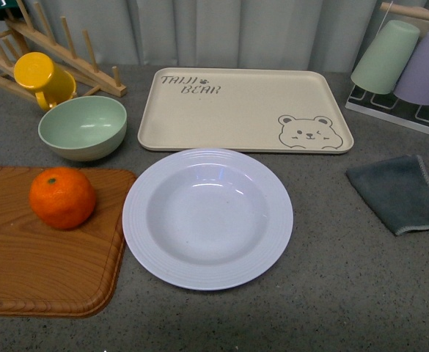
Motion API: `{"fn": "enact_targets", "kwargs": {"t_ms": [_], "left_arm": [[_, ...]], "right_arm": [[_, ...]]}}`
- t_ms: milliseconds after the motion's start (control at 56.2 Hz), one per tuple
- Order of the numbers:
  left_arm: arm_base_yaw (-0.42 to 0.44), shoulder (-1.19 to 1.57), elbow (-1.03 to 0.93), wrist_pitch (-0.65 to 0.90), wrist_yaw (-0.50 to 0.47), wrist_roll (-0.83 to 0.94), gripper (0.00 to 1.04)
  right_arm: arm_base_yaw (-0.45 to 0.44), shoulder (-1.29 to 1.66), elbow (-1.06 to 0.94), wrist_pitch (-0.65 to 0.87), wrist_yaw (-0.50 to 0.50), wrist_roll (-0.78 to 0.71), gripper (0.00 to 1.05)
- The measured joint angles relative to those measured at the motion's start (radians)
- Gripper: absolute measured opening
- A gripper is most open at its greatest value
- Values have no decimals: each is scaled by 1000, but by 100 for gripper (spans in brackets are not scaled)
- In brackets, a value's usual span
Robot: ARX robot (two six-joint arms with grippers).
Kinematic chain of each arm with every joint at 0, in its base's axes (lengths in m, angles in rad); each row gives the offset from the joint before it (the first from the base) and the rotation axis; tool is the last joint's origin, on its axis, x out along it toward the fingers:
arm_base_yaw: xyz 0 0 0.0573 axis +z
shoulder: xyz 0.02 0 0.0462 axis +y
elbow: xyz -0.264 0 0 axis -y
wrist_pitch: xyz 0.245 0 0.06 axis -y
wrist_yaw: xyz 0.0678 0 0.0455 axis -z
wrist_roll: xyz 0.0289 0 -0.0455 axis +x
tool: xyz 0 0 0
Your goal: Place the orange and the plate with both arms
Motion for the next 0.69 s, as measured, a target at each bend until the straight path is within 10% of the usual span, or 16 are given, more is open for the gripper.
{"fn": "enact_targets", "kwargs": {"t_ms": [694], "left_arm": [[0, 0, 0, 0, 0, 0, 98]], "right_arm": [[0, 0, 0, 0, 0, 0, 96]]}}
